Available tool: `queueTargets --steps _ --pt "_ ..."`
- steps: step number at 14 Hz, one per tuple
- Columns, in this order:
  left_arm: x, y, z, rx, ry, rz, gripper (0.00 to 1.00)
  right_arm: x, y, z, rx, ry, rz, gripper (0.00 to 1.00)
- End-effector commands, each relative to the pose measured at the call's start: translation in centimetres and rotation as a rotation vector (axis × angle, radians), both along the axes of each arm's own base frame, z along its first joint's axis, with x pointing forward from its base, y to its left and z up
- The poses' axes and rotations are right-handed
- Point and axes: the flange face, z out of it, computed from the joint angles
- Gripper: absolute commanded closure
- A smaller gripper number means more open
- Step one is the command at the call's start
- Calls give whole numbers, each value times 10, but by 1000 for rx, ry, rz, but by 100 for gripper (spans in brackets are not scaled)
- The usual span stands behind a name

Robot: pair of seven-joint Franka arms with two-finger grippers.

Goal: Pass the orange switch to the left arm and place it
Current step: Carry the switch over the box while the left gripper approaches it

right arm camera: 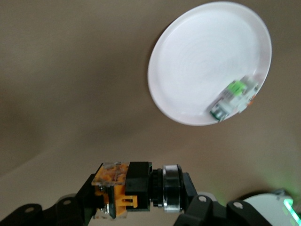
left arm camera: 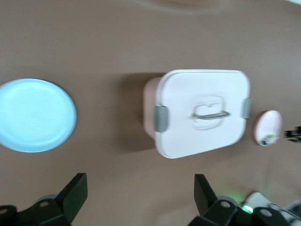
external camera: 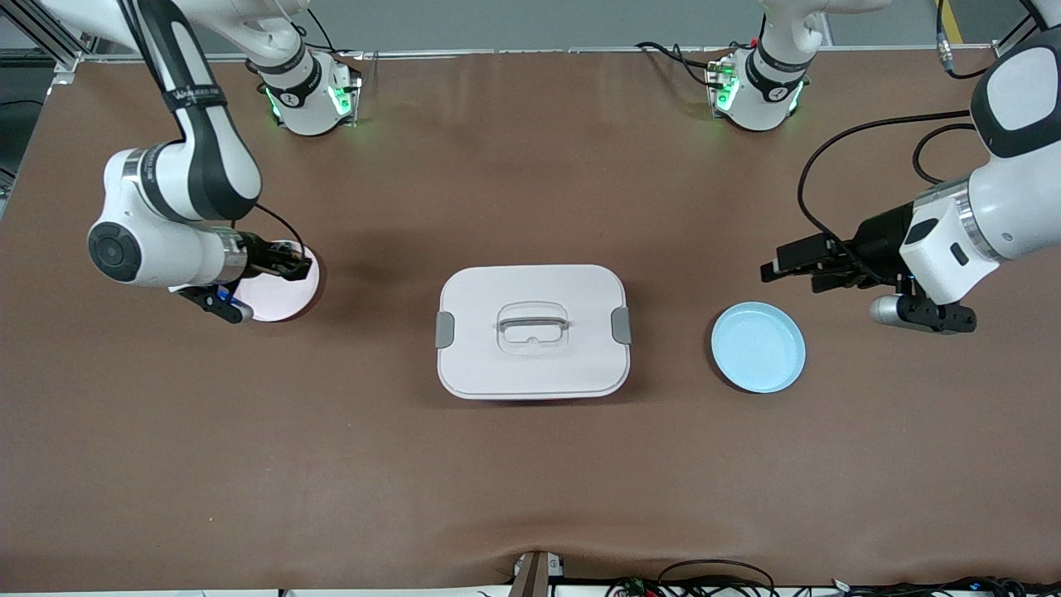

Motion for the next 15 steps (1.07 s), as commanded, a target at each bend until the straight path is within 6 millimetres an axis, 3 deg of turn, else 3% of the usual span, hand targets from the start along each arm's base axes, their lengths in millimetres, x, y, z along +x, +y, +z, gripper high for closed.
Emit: queueTargets --steps 1,4,7,15 --pt "1 -11 -5 -104 28 1 0 4 56 29 -25 22 -84 100" --pt "-1 -32 -26 -216 101 4 0 5 122 64 -19 5 -185 100" --pt "-6 -57 -33 -284 104 11 0 11 187 84 -30 -1 -300 100" --pt "-21 -126 -57 -395 103 38 0 40 286 101 29 81 -579 100"
